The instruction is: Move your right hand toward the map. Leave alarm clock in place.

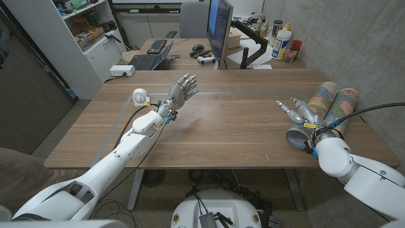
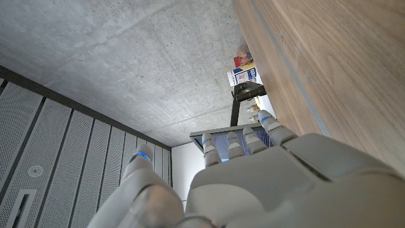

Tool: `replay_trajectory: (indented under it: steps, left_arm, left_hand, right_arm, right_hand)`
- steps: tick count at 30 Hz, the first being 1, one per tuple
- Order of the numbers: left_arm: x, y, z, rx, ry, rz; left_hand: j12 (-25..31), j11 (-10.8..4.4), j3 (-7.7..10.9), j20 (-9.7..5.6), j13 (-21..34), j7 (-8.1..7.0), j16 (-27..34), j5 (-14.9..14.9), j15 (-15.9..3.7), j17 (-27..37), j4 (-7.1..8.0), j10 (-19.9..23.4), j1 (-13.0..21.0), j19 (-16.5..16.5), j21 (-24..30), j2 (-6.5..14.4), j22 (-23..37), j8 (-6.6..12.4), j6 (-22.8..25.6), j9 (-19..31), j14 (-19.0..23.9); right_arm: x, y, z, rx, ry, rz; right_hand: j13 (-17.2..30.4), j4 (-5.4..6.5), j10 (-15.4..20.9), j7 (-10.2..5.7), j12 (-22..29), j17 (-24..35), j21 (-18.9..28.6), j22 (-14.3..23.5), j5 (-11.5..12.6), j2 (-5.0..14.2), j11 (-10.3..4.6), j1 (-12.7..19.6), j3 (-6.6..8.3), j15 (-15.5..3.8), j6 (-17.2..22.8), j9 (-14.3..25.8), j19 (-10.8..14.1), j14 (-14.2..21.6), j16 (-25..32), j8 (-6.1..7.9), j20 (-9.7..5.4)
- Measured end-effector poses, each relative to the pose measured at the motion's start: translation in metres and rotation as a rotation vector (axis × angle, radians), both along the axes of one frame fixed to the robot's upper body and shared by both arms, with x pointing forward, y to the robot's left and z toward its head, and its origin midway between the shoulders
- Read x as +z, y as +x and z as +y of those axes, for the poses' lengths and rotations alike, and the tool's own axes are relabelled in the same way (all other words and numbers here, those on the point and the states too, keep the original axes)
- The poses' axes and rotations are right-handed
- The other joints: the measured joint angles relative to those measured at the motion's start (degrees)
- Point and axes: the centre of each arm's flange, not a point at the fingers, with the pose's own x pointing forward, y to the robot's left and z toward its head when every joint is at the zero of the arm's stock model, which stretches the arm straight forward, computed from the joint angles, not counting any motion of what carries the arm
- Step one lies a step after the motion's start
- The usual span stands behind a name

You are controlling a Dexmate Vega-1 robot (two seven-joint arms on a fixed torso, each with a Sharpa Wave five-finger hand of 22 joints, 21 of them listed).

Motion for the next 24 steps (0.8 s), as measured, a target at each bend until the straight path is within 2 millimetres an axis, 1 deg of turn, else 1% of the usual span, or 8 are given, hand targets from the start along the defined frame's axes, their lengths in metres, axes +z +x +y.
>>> replay_trajectory:
  steps: [8,14,16,17,19,20,21,24]
  left_arm:
    - [0.0013,-0.0019,-0.0007,0.000,0.011,-0.007]
    - [0.0011,-0.0036,-0.0013,0.001,0.016,-0.010]
    - [0.0005,-0.0040,-0.0016,0.001,0.016,-0.009]
    - [0.0004,-0.0038,-0.0015,0.003,0.016,-0.009]
    - [-0.0003,-0.0037,-0.0015,0.004,0.016,-0.006]
    - [-0.0007,-0.0040,-0.0017,0.003,0.016,-0.006]
    - [-0.0007,-0.0043,-0.0019,0.004,0.016,-0.006]
    - [-0.0010,-0.0041,-0.0018,0.007,0.017,-0.005]
  left_hand:
    - [0.0,0.00,0.00,0.00,0.0,0.00,0.0,0.0,0.00,0.0,0.00,0.0,0.0,0.0,0.0,0.0,0.0,0.00,0.0,0.0,0.0]
    - [0.0,0.00,0.00,0.00,0.0,0.00,0.0,0.0,0.00,0.0,0.00,0.0,0.0,0.0,0.0,0.0,0.0,0.00,0.0,0.0,0.0]
    - [0.0,0.00,0.00,0.00,0.0,0.00,0.0,0.0,0.00,0.0,0.00,0.0,0.0,0.0,0.0,0.0,0.0,0.00,0.0,0.0,0.0]
    - [0.0,0.00,0.00,0.00,0.0,0.00,0.0,0.0,0.00,0.0,0.01,0.0,0.0,0.0,0.0,0.0,0.0,0.00,0.0,0.0,0.0]
    - [0.0,0.00,0.01,0.00,0.0,0.00,0.0,0.0,0.00,0.0,0.01,0.0,0.0,0.0,0.0,0.0,0.0,0.00,0.0,0.0,0.0]
    - [0.0,0.00,0.01,0.00,0.0,0.00,0.0,0.0,0.00,0.0,0.01,0.0,0.0,0.0,0.0,0.0,0.0,0.00,0.0,0.0,0.0]
    - [0.0,0.00,0.01,0.00,0.0,0.00,0.0,0.0,-0.01,0.0,0.01,0.0,0.0,0.0,0.0,0.0,0.0,0.00,0.0,0.0,0.0]
    - [0.0,0.00,0.01,0.00,0.0,0.00,0.0,0.0,0.00,0.0,0.01,0.0,0.0,0.0,0.0,0.0,0.0,0.00,0.0,0.0,0.0]
  right_arm:
    - [-0.0056,-0.0020,-0.0024,-0.031,-0.026,0.018]
    - [-0.0074,-0.0025,-0.0023,-0.065,-0.057,0.035]
    - [-0.0072,-0.0021,-0.0010,-0.069,-0.066,0.038]
    - [-0.0079,-0.0022,-0.0032,-0.082,-0.069,0.042]
    - [-0.0067,-0.0014,0.0000,-0.080,-0.081,0.043]
    - [-0.0077,-0.0013,-0.0024,-0.097,-0.085,0.050]
    - [-0.0078,-0.0006,-0.0023,-0.106,-0.095,0.055]
    - [-0.0079,0.0004,0.0010,-0.105,-0.106,0.058]
  right_hand:
    - [0.0,0.00,-0.2,0.00,0.0,0.0,-0.4,0.0,0.2,-0.38,-0.23,0.4,0.00,0.00,0.0,0.0,0.0,0.0,0.0,0.00,0.00]
    - [0.0,-0.24,-0.2,0.01,0.0,0.0,-0.6,0.0,0.4,-0.75,-0.22,0.8,-0.24,0.00,0.0,0.0,0.0,0.0,-0.1,0.00,0.00]
    - [0.0,-0.26,-0.4,0.43,0.0,0.0,-0.8,0.0,0.4,-0.75,-0.44,0.8,-0.21,0.00,-0.4,0.0,0.0,0.0,-0.2,0.00,0.00]
    - [0.0,-0.42,-0.5,0.62,0.0,0.0,-0.8,0.0,0.4,-1.00,-0.53,1.0,-0.05,0.00,-0.6,0.0,0.0,0.0,-0.2,0.00,0.00]
    - [0.0,-0.57,-0.7,0.60,0.0,0.0,-1.0,0.0,0.5,-1.11,-0.40,1.1,0.10,0.02,-0.6,0.0,0.0,0.0,-0.2,0.00,0.00]
    - [0.0,-0.67,-0.9,0.39,0.0,0.0,-1.0,0.0,0.8,-0.96,-0.21,1.3,0.00,0.21,-0.9,0.0,0.0,0.2,-0.2,0.00,0.00]
    - [0.0,-0.92,-1.2,0.54,-0.1,0.0,-1.2,0.0,0.9,-0.58,-0.35,1.7,0.11,0.21,-1.0,0.0,0.0,0.2,-0.2,0.00,0.00]
    - [0.0,-1.20,-1.6,0.72,-0.4,0.0,-1.3,0.0,0.9,-0.76,-0.12,2.3,0.40,0.21,-1.2,0.0,0.0,0.2,-0.4,0.00,0.00]
